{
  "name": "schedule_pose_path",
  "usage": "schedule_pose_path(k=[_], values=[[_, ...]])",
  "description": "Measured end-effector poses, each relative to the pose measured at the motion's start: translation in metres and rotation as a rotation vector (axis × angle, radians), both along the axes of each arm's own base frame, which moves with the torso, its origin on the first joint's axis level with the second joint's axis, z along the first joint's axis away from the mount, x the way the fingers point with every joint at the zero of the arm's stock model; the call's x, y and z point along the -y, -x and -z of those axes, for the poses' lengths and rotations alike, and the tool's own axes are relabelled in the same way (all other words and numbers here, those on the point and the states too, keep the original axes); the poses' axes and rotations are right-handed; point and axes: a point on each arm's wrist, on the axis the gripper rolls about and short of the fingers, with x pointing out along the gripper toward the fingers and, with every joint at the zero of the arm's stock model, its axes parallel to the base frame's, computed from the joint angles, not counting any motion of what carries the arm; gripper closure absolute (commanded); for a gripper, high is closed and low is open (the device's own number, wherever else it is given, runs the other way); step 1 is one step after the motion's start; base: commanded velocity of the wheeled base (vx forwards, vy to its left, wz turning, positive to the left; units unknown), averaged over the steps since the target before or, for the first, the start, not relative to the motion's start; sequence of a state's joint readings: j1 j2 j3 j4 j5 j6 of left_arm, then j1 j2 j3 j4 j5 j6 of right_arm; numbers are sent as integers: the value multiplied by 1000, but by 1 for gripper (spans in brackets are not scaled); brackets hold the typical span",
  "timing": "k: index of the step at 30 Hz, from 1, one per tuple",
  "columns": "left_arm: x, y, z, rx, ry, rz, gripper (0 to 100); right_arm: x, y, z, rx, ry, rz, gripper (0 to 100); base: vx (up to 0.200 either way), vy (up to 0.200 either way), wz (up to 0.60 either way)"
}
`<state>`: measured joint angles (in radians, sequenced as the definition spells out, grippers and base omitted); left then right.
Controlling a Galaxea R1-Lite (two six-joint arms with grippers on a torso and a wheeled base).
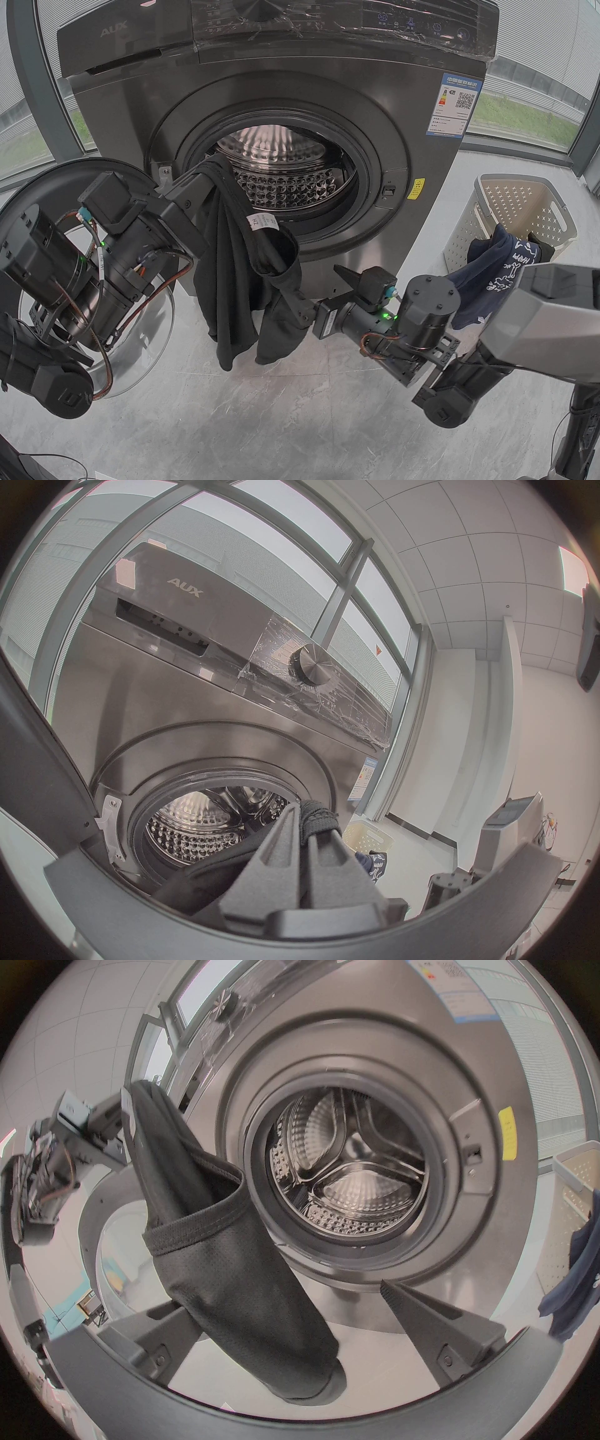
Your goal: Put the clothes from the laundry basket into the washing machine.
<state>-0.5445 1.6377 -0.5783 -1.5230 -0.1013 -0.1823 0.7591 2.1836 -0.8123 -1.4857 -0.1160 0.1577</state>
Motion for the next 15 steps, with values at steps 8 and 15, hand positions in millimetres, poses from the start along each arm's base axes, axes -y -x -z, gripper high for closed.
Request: schedule_pose_path(k=[8,15], values=[[2,1,1,-1,-1,10,100,-30,-16,27,12,19,-42,0,0,0,0],[4,3,1,4,0,19,100,-42,-30,42,32,24,-57,0,0,0,0]])
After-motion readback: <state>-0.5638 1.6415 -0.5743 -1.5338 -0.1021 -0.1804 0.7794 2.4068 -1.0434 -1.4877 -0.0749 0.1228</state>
